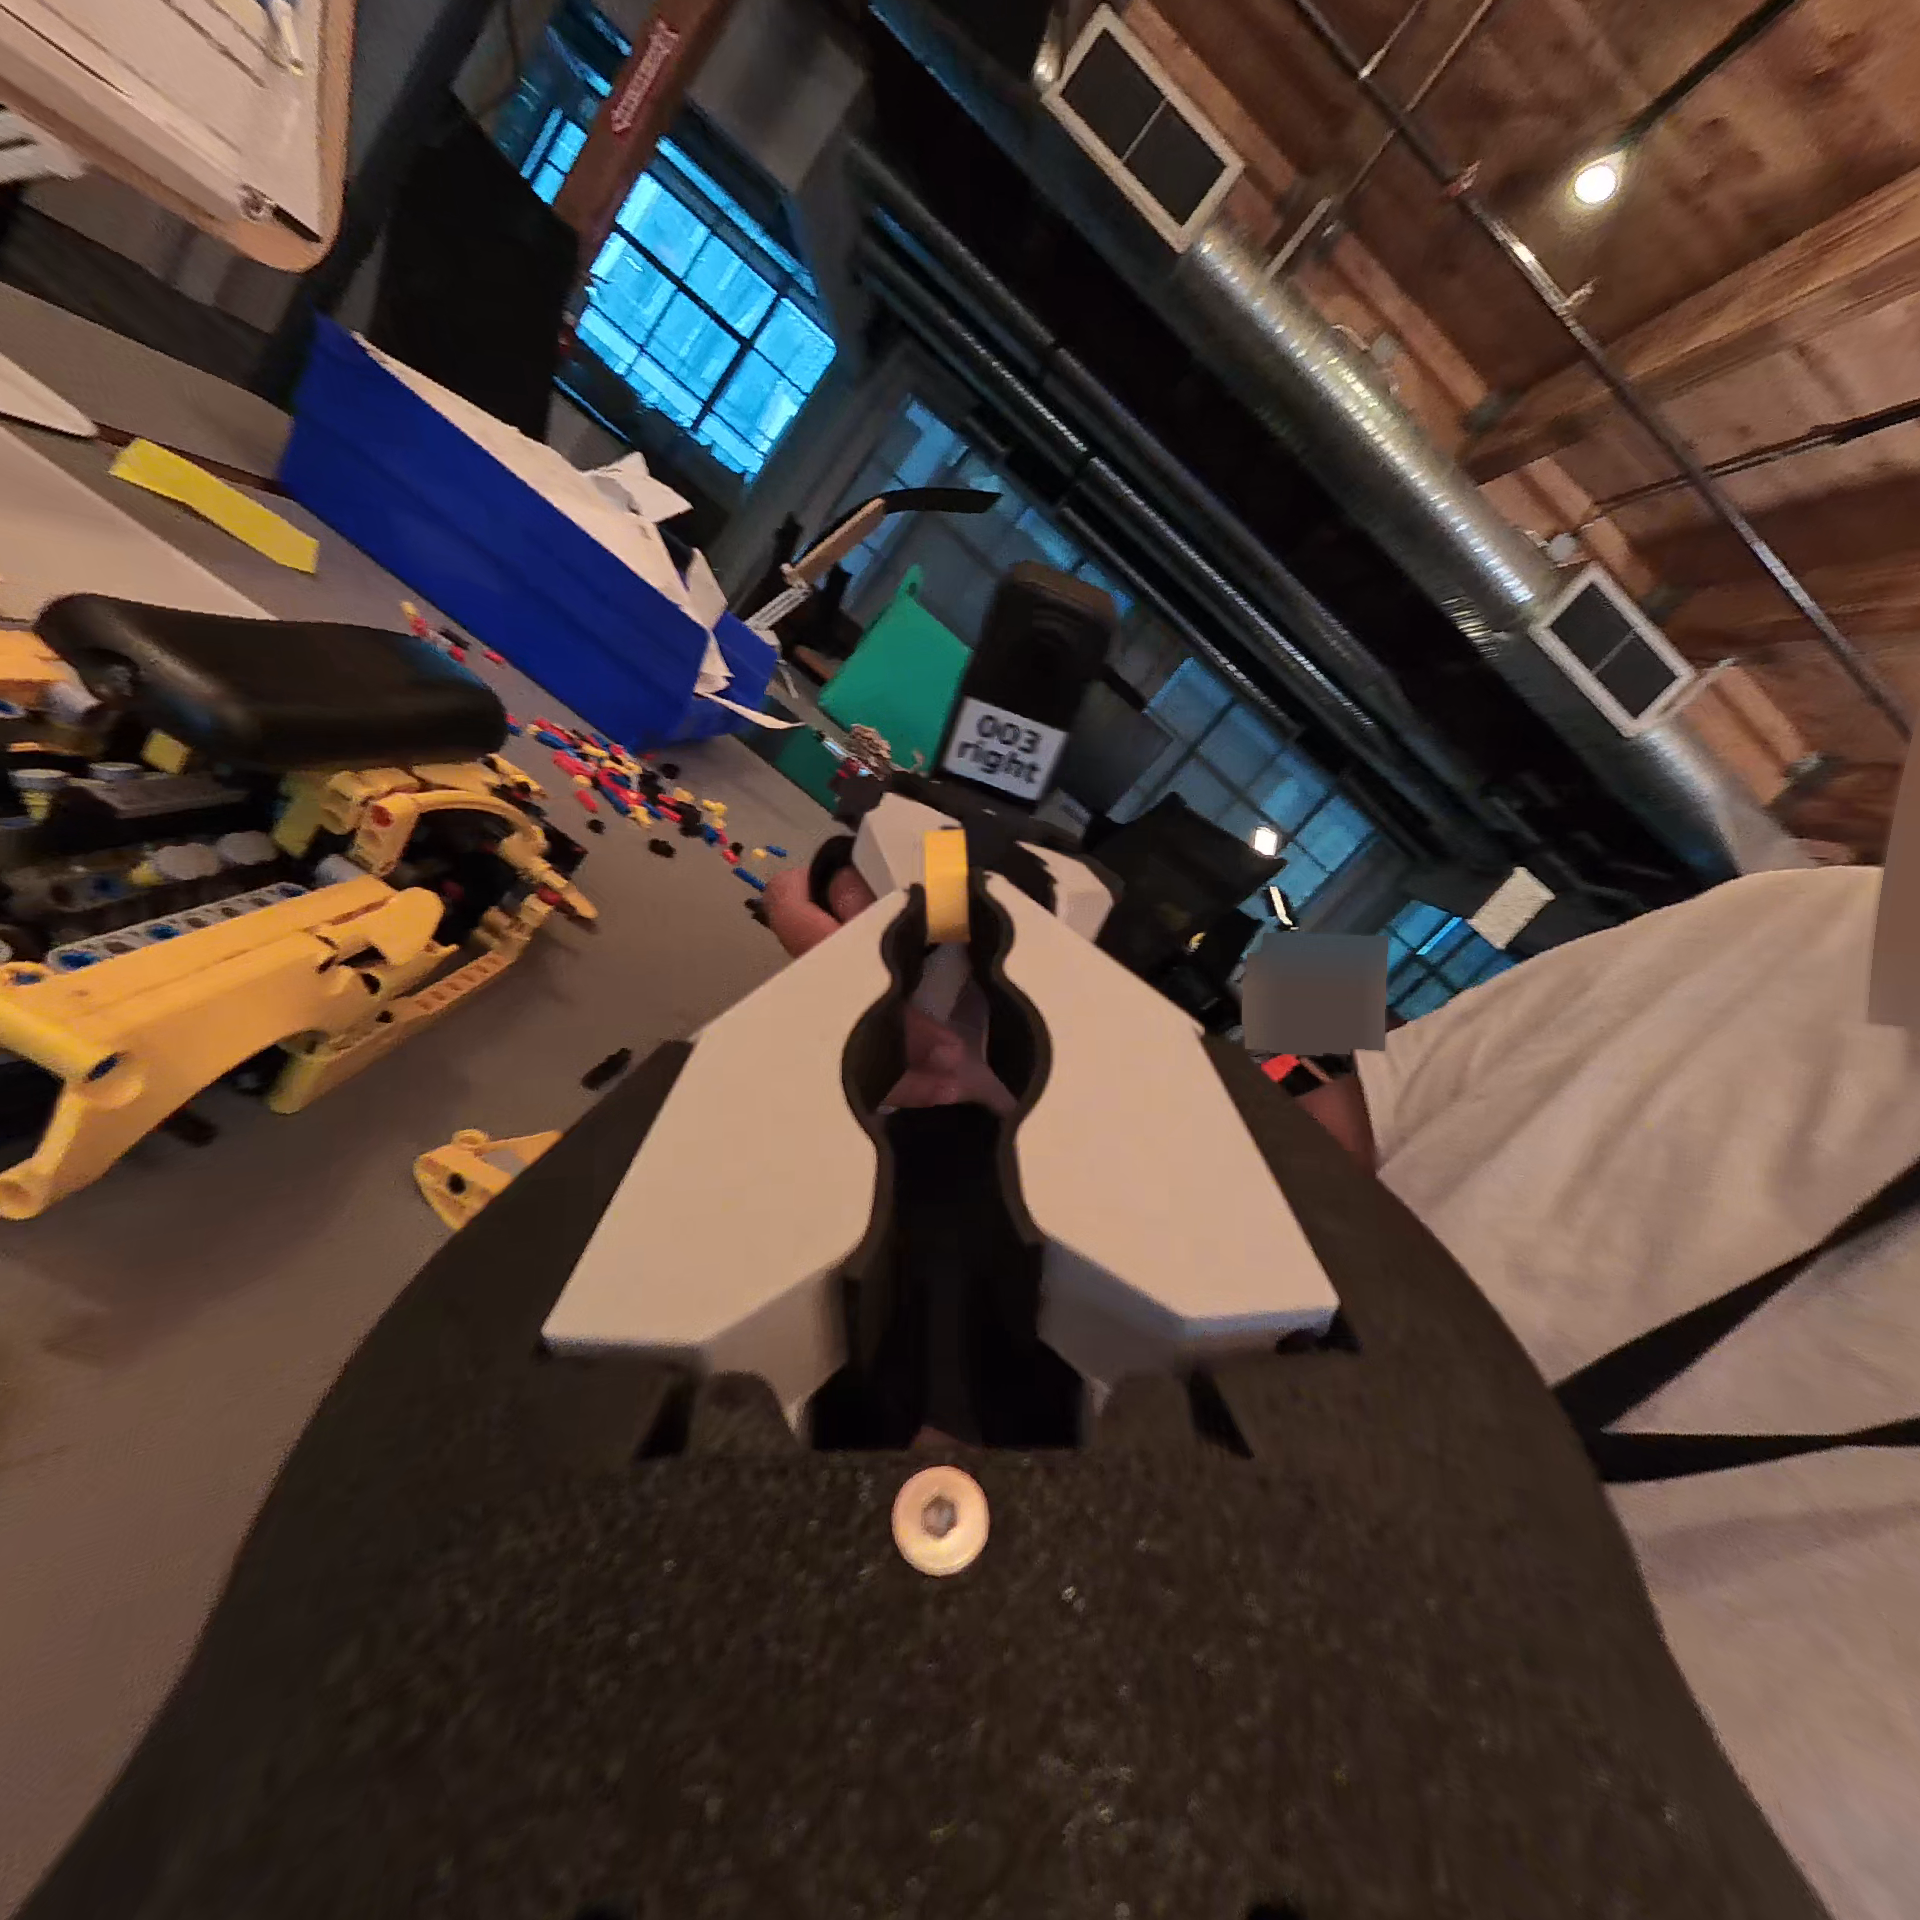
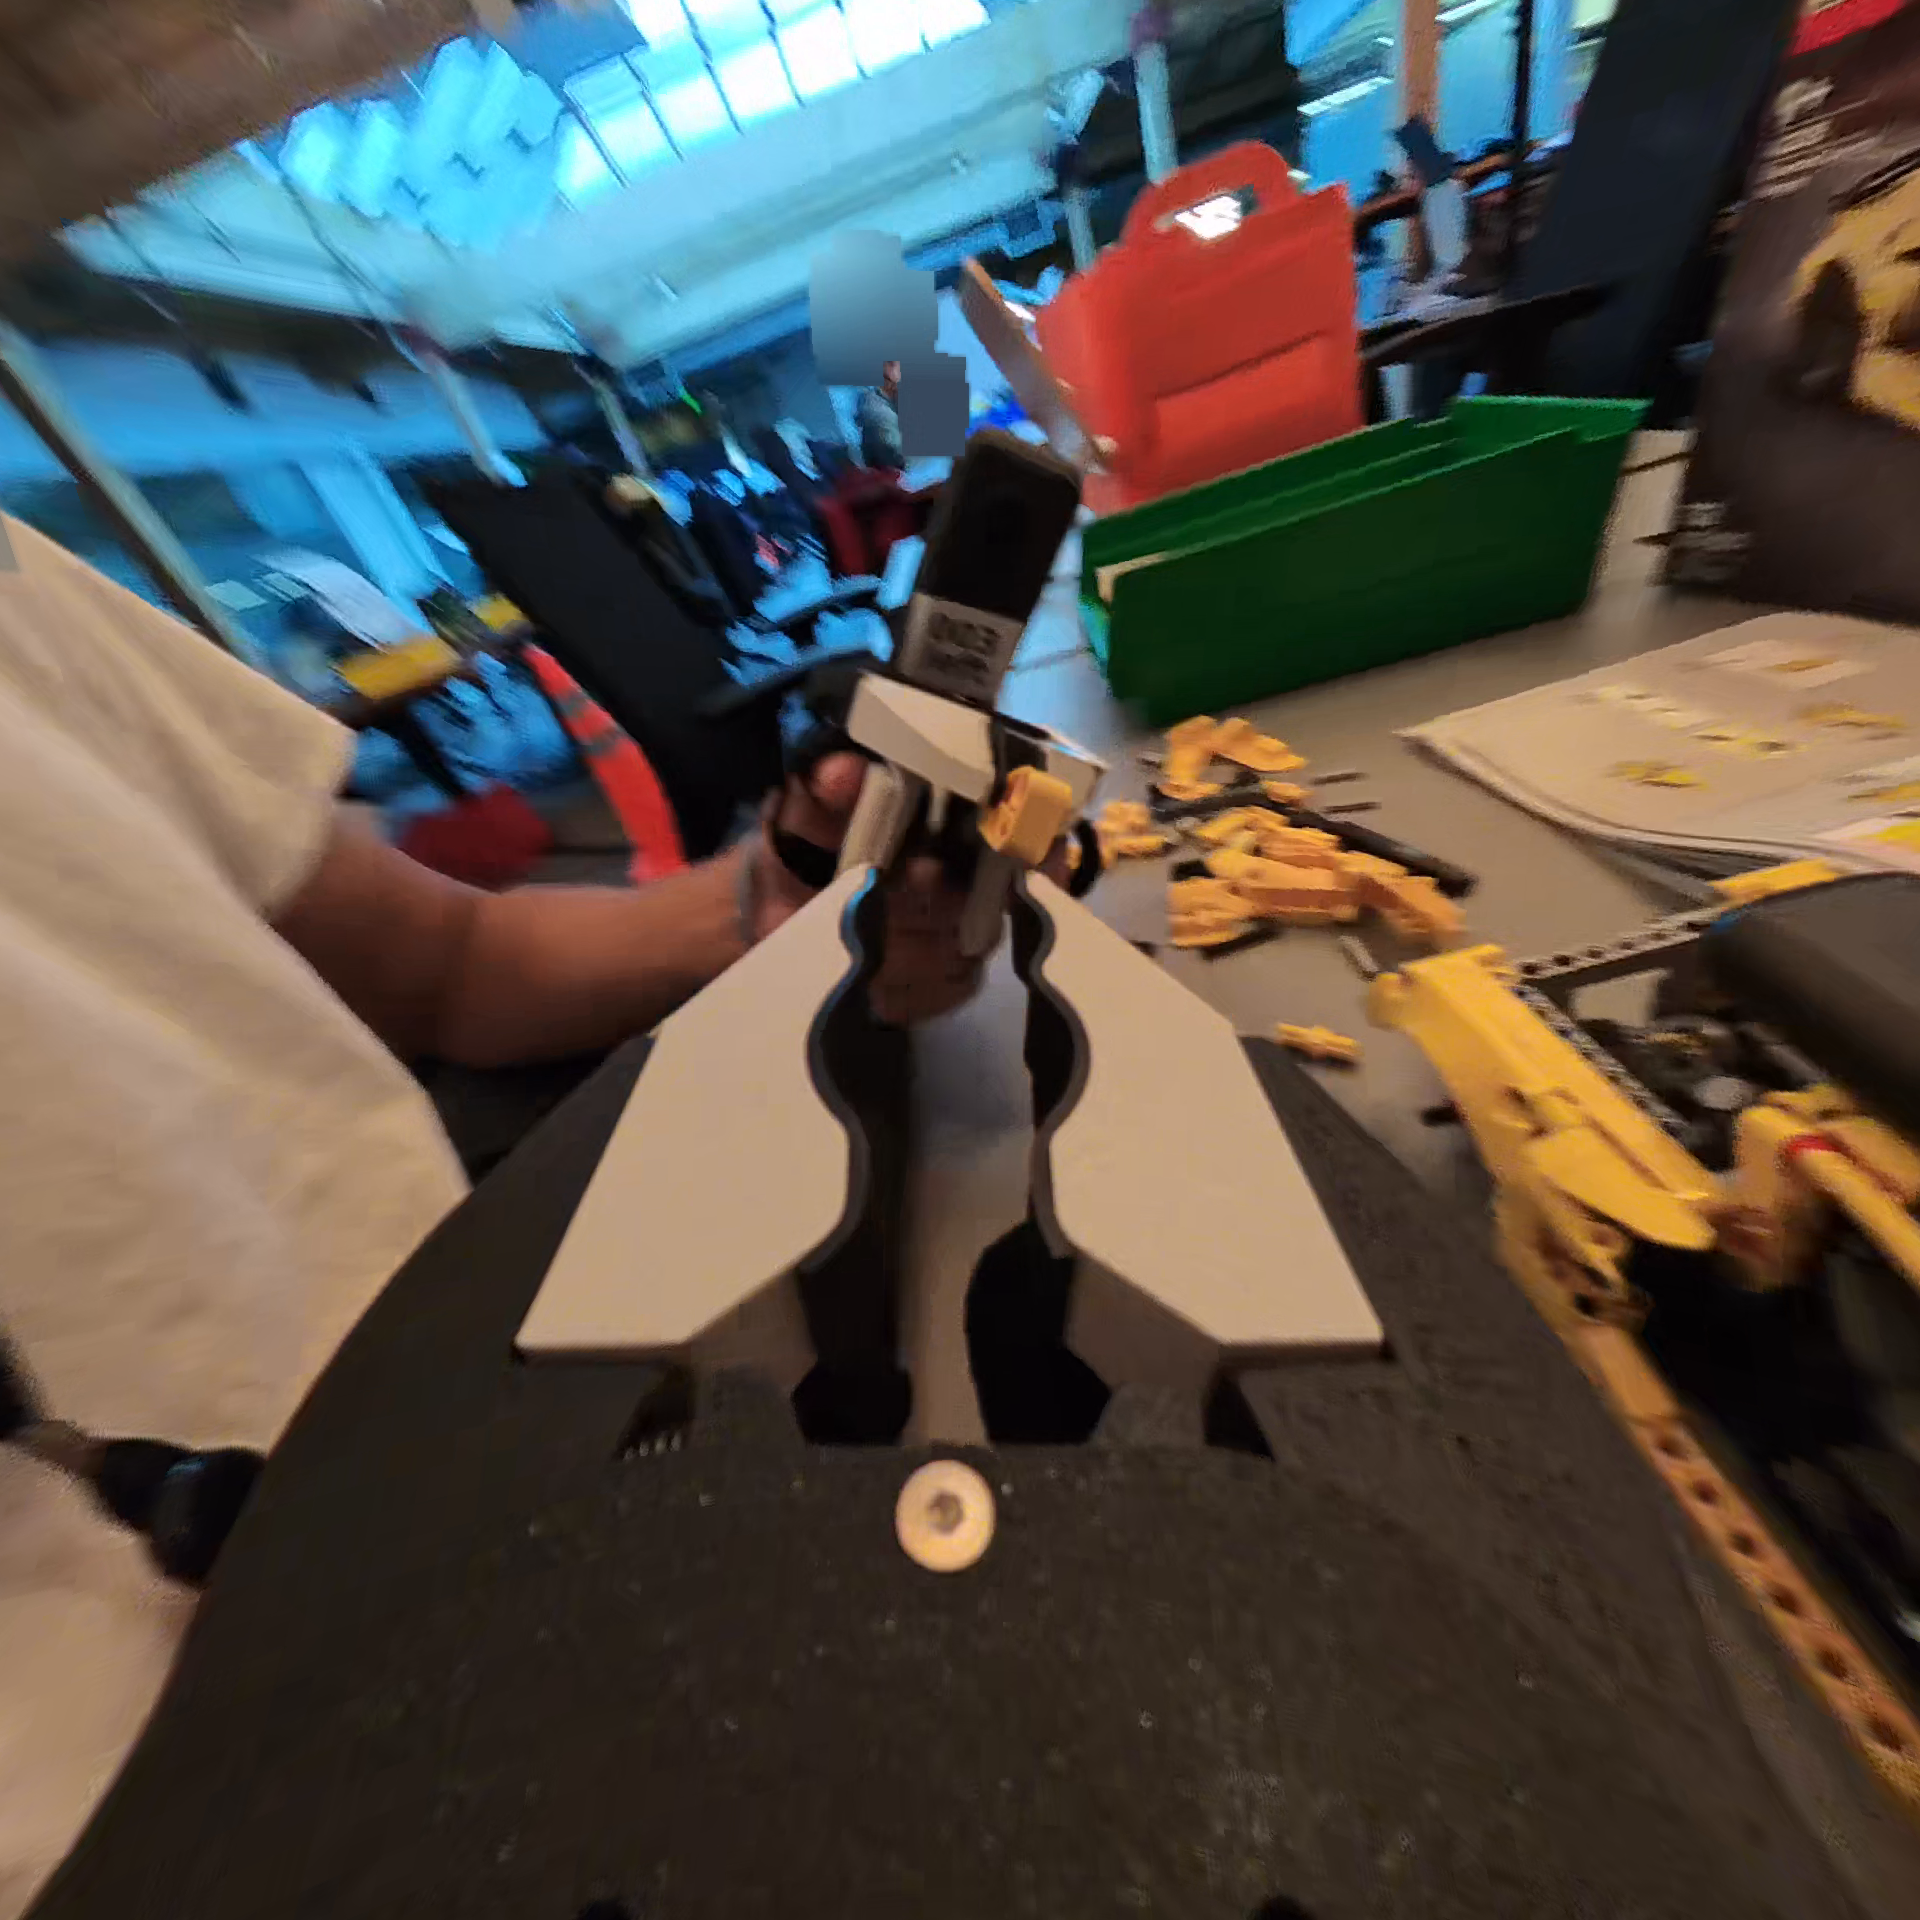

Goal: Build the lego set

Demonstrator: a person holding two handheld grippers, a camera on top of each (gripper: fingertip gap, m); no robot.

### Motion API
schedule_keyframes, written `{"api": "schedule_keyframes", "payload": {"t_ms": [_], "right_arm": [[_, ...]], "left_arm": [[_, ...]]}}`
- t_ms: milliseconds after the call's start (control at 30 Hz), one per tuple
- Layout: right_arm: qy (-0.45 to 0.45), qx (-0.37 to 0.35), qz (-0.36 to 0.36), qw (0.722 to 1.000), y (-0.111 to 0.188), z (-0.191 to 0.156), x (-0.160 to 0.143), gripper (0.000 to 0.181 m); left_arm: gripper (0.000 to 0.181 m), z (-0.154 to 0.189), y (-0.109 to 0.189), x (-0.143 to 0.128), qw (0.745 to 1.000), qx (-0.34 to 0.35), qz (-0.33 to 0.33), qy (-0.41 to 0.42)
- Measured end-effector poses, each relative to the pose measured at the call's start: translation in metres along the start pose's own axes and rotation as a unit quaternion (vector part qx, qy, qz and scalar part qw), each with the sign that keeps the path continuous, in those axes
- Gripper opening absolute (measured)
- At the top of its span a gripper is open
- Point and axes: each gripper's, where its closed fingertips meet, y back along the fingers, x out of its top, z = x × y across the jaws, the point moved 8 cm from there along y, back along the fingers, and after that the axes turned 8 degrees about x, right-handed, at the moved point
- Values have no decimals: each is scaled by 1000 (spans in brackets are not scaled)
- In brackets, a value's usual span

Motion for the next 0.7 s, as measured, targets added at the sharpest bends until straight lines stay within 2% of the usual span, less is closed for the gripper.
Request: {"api": "schedule_keyframes", "payload": {"t_ms": [133,267,333,433,500,533,600,700], "right_arm": [[-93,62,40,993,4,4,3,22],[-131,75,47,987,6,7,3,22],[-135,82,35,987,5,6,1,12],[-142,60,24,988,7,12,-1,6],[-163,11,15,986,10,24,-6,6],[-174,-20,12,984,12,30,-9,6],[-187,-74,10,980,18,40,-13,6],[-218,-99,27,971,25,48,-15,6]], "left_arm": [[7,1,3,1,999,-34,-2,25],[7,4,0,-4,998,-46,-29,19],[7,7,-4,-8,998,-44,-46,2],[7,4,-6,-9,999,-4,-47,-25],[12,-2,-8,-9,991,79,-48,-97],[17,-3,-9,-10,978,128,-49,-160],[24,-4,-13,-15,921,228,-58,-311],[32,-10,-24,-31,785,348,-111,-500]]}}
